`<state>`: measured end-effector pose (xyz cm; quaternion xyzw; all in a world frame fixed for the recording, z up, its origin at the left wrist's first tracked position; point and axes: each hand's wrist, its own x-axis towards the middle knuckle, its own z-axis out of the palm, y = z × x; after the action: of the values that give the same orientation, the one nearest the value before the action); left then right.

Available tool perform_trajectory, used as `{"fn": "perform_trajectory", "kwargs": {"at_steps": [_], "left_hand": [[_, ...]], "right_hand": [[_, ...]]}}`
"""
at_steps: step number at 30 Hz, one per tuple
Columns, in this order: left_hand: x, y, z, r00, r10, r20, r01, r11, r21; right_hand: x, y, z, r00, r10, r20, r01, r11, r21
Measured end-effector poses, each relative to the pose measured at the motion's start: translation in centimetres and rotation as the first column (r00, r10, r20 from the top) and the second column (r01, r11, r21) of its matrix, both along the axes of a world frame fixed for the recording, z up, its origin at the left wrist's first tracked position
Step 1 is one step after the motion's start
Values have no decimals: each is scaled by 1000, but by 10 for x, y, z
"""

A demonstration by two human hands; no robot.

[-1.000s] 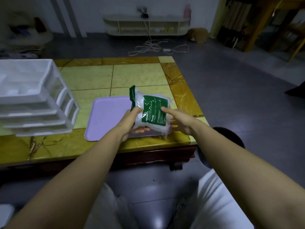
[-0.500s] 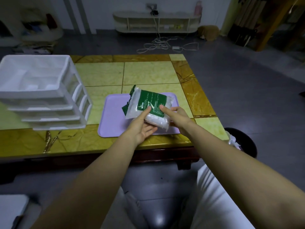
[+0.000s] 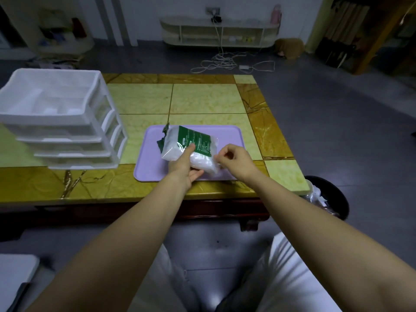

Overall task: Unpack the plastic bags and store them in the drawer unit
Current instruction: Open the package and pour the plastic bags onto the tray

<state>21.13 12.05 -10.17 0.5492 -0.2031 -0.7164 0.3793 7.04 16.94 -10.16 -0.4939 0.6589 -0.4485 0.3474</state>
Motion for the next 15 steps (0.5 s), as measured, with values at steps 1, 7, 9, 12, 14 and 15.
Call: {"fn": "perform_trajectory", "kwargs": {"at_steps": [1,7,9,12,14,15], "left_hand": [[2,-1,0,1000,25,-15,-25,1000,12],[1,0,2,1000,14,17,-14,1000,-19],[-2,2,2,998,-7,62,11,998,-57],[-3,2,1,995,-28,99,37,996,-82],[-1,0,1,994,-22,105,32,996,-88],[0,-2,2,995,-10,96,18,996,-83]], "right_hand": [[-3,2,1,989,-38,141,38,999,0],[-8,3,-2,922,-218,320,173,971,165],[-5,0,-2,958,-166,233,132,979,155],[-1,-2,1,994,-105,42,97,983,156],[-5,-3,-2,988,-136,70,124,979,161],[-7,-3,-3,974,-172,148,148,976,161]]}}
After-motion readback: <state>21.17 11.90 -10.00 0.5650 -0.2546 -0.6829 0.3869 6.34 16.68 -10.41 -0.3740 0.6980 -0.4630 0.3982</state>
